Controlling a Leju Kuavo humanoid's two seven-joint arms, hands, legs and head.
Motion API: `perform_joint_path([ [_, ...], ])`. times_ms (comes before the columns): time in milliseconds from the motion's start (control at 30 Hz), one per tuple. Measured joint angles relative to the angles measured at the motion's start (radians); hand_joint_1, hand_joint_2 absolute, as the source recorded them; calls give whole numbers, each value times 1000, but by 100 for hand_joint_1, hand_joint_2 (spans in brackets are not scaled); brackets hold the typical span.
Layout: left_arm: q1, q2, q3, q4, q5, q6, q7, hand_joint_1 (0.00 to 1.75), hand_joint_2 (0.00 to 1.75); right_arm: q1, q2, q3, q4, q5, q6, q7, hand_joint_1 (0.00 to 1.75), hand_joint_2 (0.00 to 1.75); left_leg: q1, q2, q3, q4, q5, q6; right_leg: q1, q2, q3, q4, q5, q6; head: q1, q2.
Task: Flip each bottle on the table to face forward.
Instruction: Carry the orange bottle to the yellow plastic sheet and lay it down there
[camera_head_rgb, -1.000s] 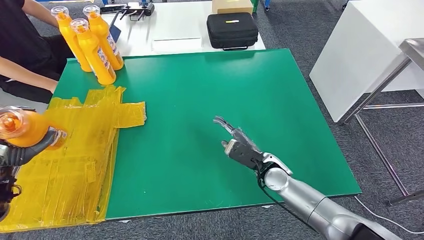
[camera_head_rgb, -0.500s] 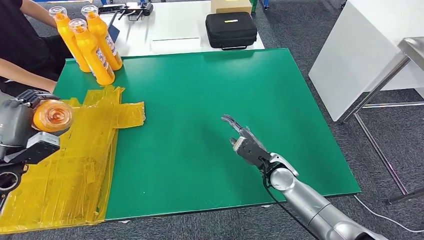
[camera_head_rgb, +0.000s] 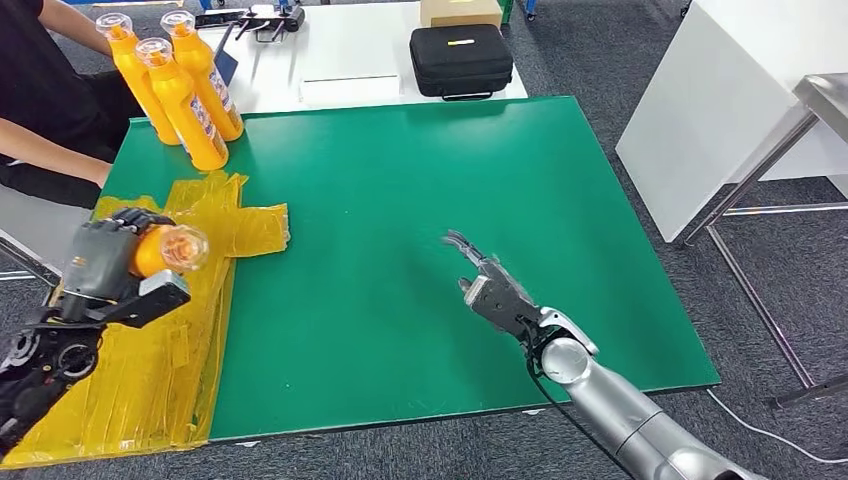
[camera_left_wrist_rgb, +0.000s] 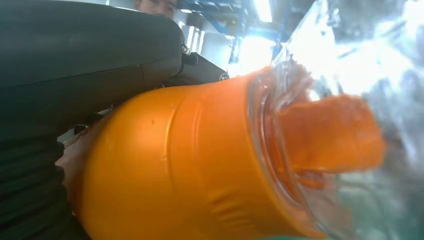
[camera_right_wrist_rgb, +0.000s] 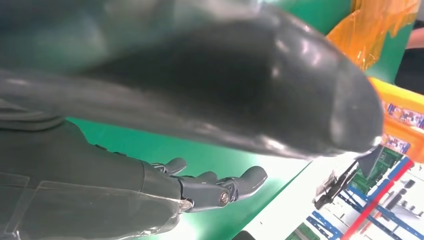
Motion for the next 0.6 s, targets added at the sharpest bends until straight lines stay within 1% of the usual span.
perform_joint_path([
  [133, 35, -65, 17, 109, -61, 0, -12, 175, 175, 46, 9, -19, -33, 36, -8, 6, 0, 0, 0, 0, 0, 0, -1, 0, 0, 0, 0, 0, 0, 0, 0, 0],
  [200, 52, -83, 27, 146, -59, 1, -19, 175, 175, 63, 6, -29, -46, 40, -8, 2, 0, 0, 0, 0, 0, 0, -1, 0, 0, 0, -1, 0, 0, 0, 0, 0],
  [300, 56, -95, 30, 184, -43, -2, -20, 175, 175, 67, -5, -40, -54, 31, 1, -6, 0, 0, 0, 1, 0, 0, -1, -1, 0, 1, -1, 0, 0, 0, 0, 0],
  [400, 43, -107, 11, 216, -27, -15, 19, 175, 175, 48, -11, -44, -54, 11, 23, -7, 0, 0, 0, 1, 1, 0, -1, -1, 0, 1, 0, 0, 0, 0, 0, 0],
  [500, 34, -139, -18, 256, -28, -10, 60, 175, 175, 27, -11, -44, -54, -1, 36, -2, 0, 0, 0, 1, 3, 0, -1, -1, 0, 1, 3, 0, 0, 0, 0, 0],
  [600, 35, -170, -41, 291, -29, 2, 79, 175, 175, 21, -6, -44, -54, 0, 37, 9, 0, 0, 0, 0, 4, 0, -1, -1, 0, 1, 4, 0, 0, 0, 0, 0],
])
